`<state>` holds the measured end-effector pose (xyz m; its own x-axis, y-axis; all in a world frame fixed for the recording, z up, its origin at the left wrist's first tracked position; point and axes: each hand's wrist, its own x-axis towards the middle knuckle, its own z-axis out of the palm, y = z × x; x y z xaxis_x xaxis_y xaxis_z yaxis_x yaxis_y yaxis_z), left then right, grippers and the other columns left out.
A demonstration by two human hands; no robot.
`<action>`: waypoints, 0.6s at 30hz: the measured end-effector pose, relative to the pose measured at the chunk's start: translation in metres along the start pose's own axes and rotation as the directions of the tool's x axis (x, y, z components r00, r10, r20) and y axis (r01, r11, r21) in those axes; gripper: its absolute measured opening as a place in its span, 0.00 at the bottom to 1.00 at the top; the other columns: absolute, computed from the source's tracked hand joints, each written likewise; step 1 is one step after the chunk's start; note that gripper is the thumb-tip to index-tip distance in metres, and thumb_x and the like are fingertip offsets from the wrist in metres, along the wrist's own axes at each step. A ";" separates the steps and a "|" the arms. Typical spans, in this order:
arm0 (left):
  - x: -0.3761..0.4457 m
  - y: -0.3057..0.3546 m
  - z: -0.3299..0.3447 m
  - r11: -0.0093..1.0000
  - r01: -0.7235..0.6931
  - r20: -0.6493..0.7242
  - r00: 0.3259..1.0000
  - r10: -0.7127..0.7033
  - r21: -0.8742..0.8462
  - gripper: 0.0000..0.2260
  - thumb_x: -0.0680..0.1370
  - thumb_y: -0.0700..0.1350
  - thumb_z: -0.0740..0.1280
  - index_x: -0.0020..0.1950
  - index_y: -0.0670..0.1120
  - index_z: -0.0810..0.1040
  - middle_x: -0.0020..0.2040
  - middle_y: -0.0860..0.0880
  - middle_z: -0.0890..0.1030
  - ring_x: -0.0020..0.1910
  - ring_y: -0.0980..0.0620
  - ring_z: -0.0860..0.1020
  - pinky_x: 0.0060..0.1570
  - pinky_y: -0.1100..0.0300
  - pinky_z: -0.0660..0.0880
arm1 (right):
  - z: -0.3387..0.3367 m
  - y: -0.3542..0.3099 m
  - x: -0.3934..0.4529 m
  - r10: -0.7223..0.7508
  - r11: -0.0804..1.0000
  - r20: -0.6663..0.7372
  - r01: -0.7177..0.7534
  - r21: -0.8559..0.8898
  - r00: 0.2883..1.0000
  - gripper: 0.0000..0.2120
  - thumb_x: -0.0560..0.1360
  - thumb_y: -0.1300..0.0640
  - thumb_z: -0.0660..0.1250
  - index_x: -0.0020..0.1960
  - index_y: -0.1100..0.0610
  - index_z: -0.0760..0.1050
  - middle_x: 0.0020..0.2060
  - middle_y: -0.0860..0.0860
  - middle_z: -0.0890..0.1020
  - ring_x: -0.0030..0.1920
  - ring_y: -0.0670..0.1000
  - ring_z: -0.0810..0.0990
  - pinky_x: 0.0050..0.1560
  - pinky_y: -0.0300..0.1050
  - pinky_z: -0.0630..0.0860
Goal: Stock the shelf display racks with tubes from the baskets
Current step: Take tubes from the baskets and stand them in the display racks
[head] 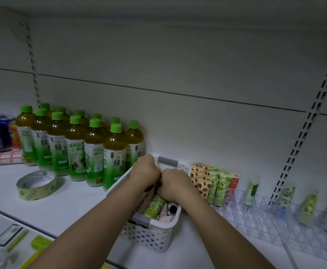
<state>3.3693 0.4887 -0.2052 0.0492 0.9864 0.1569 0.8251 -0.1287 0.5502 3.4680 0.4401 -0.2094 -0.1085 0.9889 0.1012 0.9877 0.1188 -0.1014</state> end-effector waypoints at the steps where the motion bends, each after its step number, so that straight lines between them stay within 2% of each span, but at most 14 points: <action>1: -0.002 0.000 -0.002 0.999 0.007 -0.019 1.000 -0.008 -0.040 0.06 0.74 0.42 0.68 0.46 0.40 0.79 0.49 0.42 0.82 0.49 0.41 0.80 0.44 0.57 0.75 | 0.001 0.000 0.000 0.000 1.000 -0.005 0.000 0.000 1.000 0.06 0.74 0.55 0.65 0.46 0.58 0.75 0.48 0.58 0.80 0.49 0.59 0.79 0.41 0.47 0.72; 4: -0.008 0.002 -0.008 0.973 -0.074 -0.118 0.992 0.049 -0.218 0.11 0.74 0.42 0.69 0.54 0.40 0.81 0.49 0.42 0.82 0.50 0.42 0.80 0.50 0.54 0.77 | 0.004 0.001 0.001 0.005 1.000 -0.047 -0.003 0.029 0.999 0.06 0.75 0.57 0.65 0.48 0.59 0.77 0.49 0.58 0.81 0.51 0.60 0.80 0.43 0.48 0.73; 5: -0.011 0.004 -0.011 0.951 -0.117 -0.164 0.984 0.072 -0.286 0.15 0.75 0.41 0.69 0.60 0.40 0.79 0.51 0.42 0.82 0.51 0.44 0.80 0.52 0.55 0.77 | 0.004 0.002 0.001 0.016 0.998 -0.069 -0.012 0.057 0.998 0.05 0.75 0.57 0.65 0.48 0.59 0.76 0.49 0.58 0.81 0.51 0.60 0.80 0.43 0.47 0.73; 7: -0.016 0.007 -0.018 0.904 -0.214 -0.282 0.953 0.110 -0.370 0.21 0.75 0.40 0.69 0.68 0.41 0.74 0.56 0.43 0.80 0.54 0.46 0.79 0.55 0.55 0.76 | 0.004 0.003 -0.001 0.044 0.993 -0.124 -0.030 0.113 0.991 0.04 0.76 0.57 0.65 0.44 0.57 0.74 0.48 0.58 0.82 0.50 0.60 0.80 0.42 0.45 0.71; 9: -0.020 0.007 -0.025 0.869 -0.273 -0.407 0.909 0.093 -0.412 0.22 0.76 0.41 0.68 0.70 0.45 0.74 0.57 0.45 0.78 0.54 0.49 0.78 0.57 0.53 0.75 | 0.004 0.005 -0.002 0.076 0.985 -0.197 -0.043 0.166 0.977 0.08 0.76 0.56 0.64 0.40 0.56 0.70 0.45 0.58 0.82 0.48 0.60 0.80 0.40 0.44 0.68; 10: -0.021 0.006 -0.027 0.840 -0.293 -0.453 0.889 0.064 -0.457 0.21 0.76 0.41 0.67 0.70 0.46 0.73 0.55 0.47 0.79 0.53 0.53 0.78 0.56 0.56 0.76 | 0.004 0.006 -0.003 0.090 0.979 -0.238 -0.042 0.201 0.967 0.09 0.76 0.56 0.64 0.39 0.57 0.69 0.41 0.57 0.81 0.47 0.60 0.80 0.39 0.43 0.66; 11: -0.021 0.004 -0.028 0.803 -0.310 -0.484 0.874 0.030 -0.509 0.22 0.77 0.41 0.67 0.71 0.46 0.72 0.51 0.51 0.80 0.48 0.61 0.79 0.52 0.63 0.77 | 0.004 0.006 -0.004 0.105 0.969 -0.275 -0.036 0.246 0.956 0.08 0.76 0.57 0.63 0.39 0.58 0.70 0.39 0.56 0.79 0.46 0.59 0.79 0.39 0.43 0.65; 12: -0.023 0.003 -0.030 0.772 -0.321 -0.506 0.862 -0.002 -0.549 0.22 0.77 0.41 0.67 0.72 0.46 0.71 0.46 0.56 0.79 0.44 0.67 0.78 0.46 0.72 0.75 | 0.004 0.007 -0.005 0.121 0.957 -0.311 -0.028 0.288 0.943 0.07 0.77 0.57 0.62 0.41 0.59 0.73 0.39 0.55 0.79 0.45 0.59 0.79 0.38 0.44 0.65; 13: -0.023 0.002 -0.031 0.748 -0.325 -0.520 0.854 -0.030 -0.578 0.23 0.78 0.42 0.67 0.73 0.46 0.69 0.45 0.59 0.78 0.42 0.70 0.76 0.43 0.75 0.73 | 0.004 0.007 -0.005 0.135 0.947 -0.344 -0.018 0.322 0.929 0.08 0.77 0.57 0.61 0.47 0.59 0.77 0.41 0.55 0.80 0.46 0.58 0.79 0.38 0.44 0.66; 15: -0.024 0.000 -0.032 0.743 -0.312 -0.525 0.849 -0.062 -0.592 0.26 0.79 0.43 0.67 0.76 0.46 0.65 0.57 0.54 0.77 0.49 0.65 0.75 0.53 0.69 0.72 | 0.003 0.006 -0.006 0.142 0.942 -0.385 -0.004 0.336 0.912 0.12 0.79 0.56 0.61 0.58 0.60 0.77 0.49 0.55 0.80 0.46 0.55 0.78 0.40 0.44 0.67; 16: -0.024 0.000 -0.033 0.757 -0.299 -0.530 0.845 -0.073 -0.581 0.26 0.79 0.44 0.67 0.76 0.46 0.64 0.63 0.50 0.74 0.53 0.62 0.72 0.57 0.65 0.70 | 0.003 0.006 -0.006 0.142 0.942 -0.394 -0.001 0.336 0.908 0.12 0.80 0.56 0.61 0.60 0.60 0.75 0.51 0.55 0.77 0.45 0.54 0.76 0.40 0.44 0.66; 18: -0.023 0.000 -0.033 0.770 -0.287 -0.538 0.838 -0.086 -0.570 0.26 0.79 0.44 0.67 0.76 0.45 0.64 0.66 0.48 0.69 0.54 0.59 0.70 0.57 0.65 0.66 | 0.002 0.004 -0.007 0.148 0.936 -0.400 0.003 0.353 0.904 0.13 0.80 0.57 0.61 0.62 0.59 0.73 0.53 0.55 0.73 0.43 0.54 0.74 0.41 0.46 0.68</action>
<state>3.3498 0.4630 -0.1817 -0.3324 0.7828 0.5260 0.3002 -0.4408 0.8459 3.4726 0.4335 -0.2128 0.0929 0.8764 0.4725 0.8843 0.1455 -0.4436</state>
